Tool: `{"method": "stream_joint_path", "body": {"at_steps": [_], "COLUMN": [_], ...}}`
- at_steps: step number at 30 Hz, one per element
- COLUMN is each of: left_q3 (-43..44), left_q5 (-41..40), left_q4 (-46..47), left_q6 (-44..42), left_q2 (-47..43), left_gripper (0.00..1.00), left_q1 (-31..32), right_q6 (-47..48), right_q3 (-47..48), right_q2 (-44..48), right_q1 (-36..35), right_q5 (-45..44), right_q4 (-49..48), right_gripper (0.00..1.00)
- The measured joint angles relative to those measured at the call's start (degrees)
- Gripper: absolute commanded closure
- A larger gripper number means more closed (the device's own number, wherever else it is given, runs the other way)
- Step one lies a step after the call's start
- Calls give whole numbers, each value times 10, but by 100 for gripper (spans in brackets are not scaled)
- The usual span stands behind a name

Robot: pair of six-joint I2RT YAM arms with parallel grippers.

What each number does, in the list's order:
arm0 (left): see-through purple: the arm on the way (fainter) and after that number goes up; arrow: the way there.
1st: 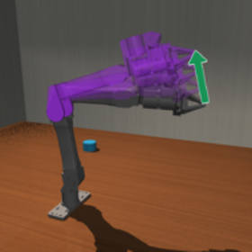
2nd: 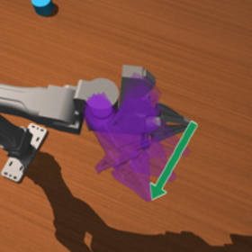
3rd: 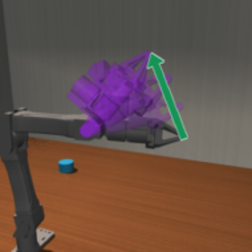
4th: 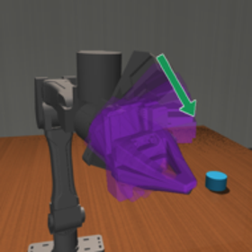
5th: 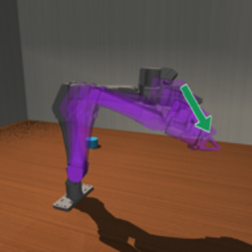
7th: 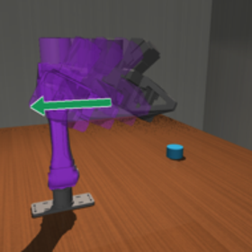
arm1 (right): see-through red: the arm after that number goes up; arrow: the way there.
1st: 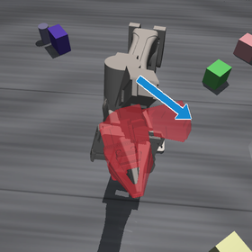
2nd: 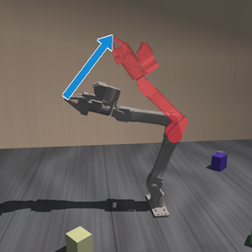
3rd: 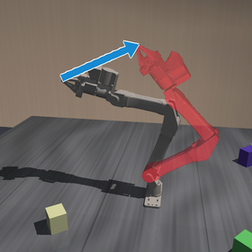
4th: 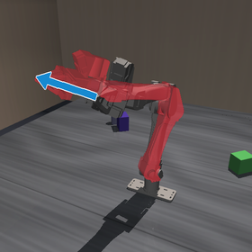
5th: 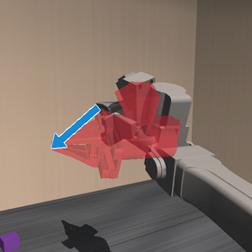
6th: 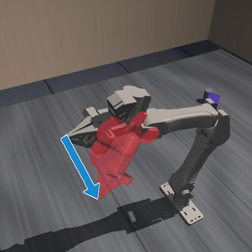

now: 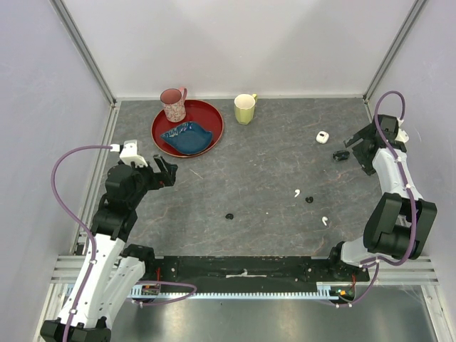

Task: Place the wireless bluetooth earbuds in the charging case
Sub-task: Pick up the charging case at the center of the board.

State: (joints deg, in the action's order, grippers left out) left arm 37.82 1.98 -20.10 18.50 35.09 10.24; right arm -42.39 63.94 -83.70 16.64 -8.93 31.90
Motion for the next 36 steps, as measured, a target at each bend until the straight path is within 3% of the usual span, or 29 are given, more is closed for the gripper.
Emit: {"method": "stream_joint_path", "body": {"at_steps": [12, 17, 36], "left_q3": [0, 0, 0], "left_q5": [0, -1, 0], "left_q4": [-8, -8, -8], "left_q6": [0, 0, 0], "left_q2": [0, -10, -14], "left_gripper": [2, 2, 2], "left_q1": [-3, -4, -4], "right_q6": [-19, -24, -16], "right_q3": [5, 10, 1], "right_q2": [-9, -9, 3], "right_q1": [2, 2, 16], "right_q5": [0, 7, 58], "right_q4": [29, 29, -1], "right_gripper": [8, 2, 2]}}
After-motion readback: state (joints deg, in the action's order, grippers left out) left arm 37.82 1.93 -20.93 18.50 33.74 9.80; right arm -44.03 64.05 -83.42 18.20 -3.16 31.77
